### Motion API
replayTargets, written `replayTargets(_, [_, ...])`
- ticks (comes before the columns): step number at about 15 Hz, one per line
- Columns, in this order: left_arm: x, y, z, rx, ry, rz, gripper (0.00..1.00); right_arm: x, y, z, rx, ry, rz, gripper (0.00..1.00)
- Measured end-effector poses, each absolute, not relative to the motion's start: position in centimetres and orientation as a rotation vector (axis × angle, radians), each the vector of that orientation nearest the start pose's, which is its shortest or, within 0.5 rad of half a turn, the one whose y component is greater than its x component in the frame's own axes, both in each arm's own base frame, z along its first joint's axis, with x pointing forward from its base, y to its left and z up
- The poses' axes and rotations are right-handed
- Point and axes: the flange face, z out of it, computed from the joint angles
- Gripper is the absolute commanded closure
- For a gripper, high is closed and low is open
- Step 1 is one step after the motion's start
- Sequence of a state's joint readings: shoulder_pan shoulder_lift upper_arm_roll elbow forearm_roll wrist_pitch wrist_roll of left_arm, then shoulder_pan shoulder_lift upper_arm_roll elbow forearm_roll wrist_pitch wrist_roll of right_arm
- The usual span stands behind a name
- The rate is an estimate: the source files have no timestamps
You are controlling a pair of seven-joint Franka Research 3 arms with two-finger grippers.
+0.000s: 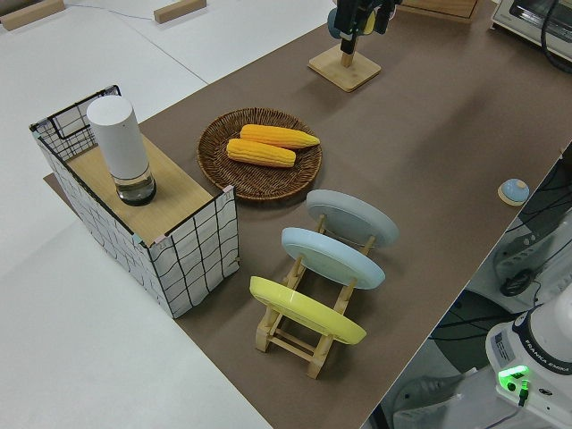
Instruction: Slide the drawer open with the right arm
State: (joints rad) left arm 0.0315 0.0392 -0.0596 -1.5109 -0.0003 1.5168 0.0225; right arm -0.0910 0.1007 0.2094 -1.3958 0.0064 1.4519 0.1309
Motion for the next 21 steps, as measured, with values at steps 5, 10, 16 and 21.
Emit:
replayTargets(5, [56.1, -1.5, 62.6, -3.143, 0.080, 0.052, 0.01, 57.1, 5.4, 64.0, -3.118, 0.039, 0.071, 0.019])
replayTargets(10, [56.1, -1.5, 62.6, -3.143, 0.080, 0.052, 0.01, 57.2, 5.0, 64.0, -3.134, 0.051, 0.060, 0.019])
replayTargets(16, [56.1, -1.5, 62.6, -3.143, 0.080, 0.052, 0.00, 57.9, 7.3, 64.9, -3.370, -0.019, -0.126, 0.019])
replayTargets(21, [56.1, -1.5, 62.6, -3.143, 0.080, 0.052, 0.01, 58.3, 10.2, 65.1, -3.675, -0.187, -0.269, 0.019])
